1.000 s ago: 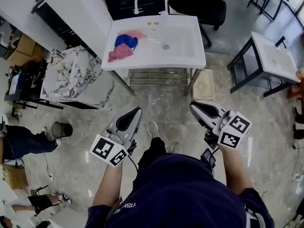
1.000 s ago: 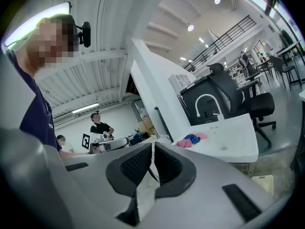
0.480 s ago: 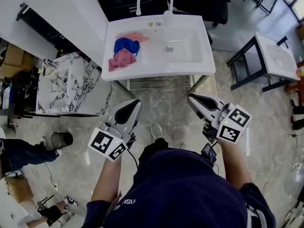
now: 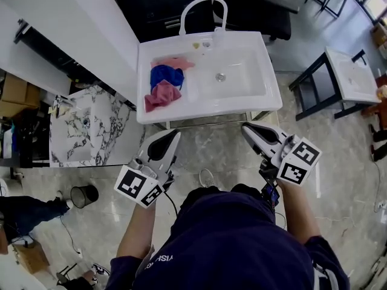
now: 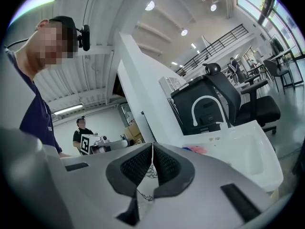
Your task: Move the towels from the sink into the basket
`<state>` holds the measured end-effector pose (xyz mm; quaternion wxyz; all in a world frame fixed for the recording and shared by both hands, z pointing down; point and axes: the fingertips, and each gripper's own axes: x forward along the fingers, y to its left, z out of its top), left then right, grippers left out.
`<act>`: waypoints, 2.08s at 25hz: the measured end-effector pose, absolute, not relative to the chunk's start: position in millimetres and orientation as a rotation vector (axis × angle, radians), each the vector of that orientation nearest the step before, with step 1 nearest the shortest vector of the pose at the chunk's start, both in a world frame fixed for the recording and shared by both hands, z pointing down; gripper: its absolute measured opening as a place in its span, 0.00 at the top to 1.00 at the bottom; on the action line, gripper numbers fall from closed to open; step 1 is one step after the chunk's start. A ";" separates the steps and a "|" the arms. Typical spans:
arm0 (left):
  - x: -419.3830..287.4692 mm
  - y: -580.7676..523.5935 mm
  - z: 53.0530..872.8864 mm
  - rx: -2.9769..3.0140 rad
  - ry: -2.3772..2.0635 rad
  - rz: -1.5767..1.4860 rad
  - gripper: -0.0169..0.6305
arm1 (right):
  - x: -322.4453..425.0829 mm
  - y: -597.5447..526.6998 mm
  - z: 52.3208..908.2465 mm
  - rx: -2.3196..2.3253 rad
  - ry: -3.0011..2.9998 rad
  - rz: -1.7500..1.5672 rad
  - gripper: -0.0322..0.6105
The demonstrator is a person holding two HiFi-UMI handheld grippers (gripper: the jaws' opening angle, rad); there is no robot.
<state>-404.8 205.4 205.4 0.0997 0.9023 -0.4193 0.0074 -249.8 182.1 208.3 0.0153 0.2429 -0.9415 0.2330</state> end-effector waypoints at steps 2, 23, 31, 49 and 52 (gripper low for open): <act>-409.1 196.2 204.8 2.671 -1.230 0.018 0.97 | -254.9 174.3 209.2 0.761 -2.928 0.731 0.94; -422.7 101.5 217.5 2.606 -1.307 0.060 0.97 | -271.7 69.0 226.0 0.639 -2.930 0.791 0.94; -395.8 38.5 218.3 2.568 -1.362 0.087 0.97 | -251.1 2.6 229.0 0.552 -2.936 0.807 0.94; -342.9 -42.4 223.7 2.485 -1.470 0.153 0.97 | -209.5 -84.2 253.7 0.458 -2.937 0.875 0.94; -342.8 -46.0 228.4 2.479 -1.463 0.154 0.97 | -209.3 -87.9 260.4 0.461 -2.924 0.887 0.94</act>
